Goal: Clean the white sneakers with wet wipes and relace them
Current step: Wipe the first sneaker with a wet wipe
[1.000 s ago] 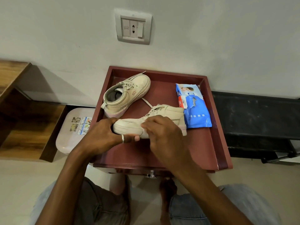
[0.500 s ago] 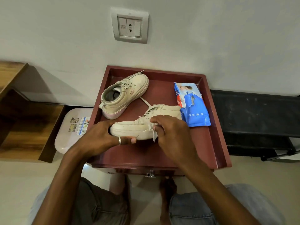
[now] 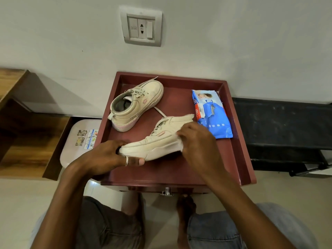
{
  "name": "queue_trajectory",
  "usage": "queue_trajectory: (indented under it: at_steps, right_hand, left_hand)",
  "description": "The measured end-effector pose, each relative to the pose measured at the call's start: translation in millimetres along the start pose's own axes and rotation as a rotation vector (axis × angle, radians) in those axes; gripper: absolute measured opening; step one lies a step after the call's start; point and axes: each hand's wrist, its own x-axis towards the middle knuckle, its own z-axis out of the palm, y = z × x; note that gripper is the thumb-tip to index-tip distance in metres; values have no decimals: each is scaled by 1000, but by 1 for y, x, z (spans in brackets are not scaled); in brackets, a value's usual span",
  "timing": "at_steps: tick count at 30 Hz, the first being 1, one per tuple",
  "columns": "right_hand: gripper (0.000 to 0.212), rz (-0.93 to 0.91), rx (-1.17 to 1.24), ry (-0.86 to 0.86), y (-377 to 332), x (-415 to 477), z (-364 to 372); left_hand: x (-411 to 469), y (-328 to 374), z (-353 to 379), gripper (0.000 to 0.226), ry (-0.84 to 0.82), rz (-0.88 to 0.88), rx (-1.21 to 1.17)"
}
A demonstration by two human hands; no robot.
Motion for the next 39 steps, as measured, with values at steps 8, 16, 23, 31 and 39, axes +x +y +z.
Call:
queue_trajectory:
  at_steps: [8, 16, 23, 31, 39]
  right_hand:
    - [26, 60, -12, 81, -5, 0, 2]
    - [25, 139, -31, 90, 27, 11, -6]
    - [18, 378, 49, 181, 24, 14, -2]
    - [16, 294, 81, 189, 27, 16, 2]
    - [18, 339, 18, 169, 20, 17, 3]
  left_hand:
    - [2, -1, -2, 87, -35, 23, 6]
    - [2, -5, -4, 86, -26, 31, 54]
    - [4, -7, -3, 79, -40, 36, 60]
    - [6, -8, -2, 85, -14, 42, 51]
    - [4, -2, -1, 94, 55, 43, 70]
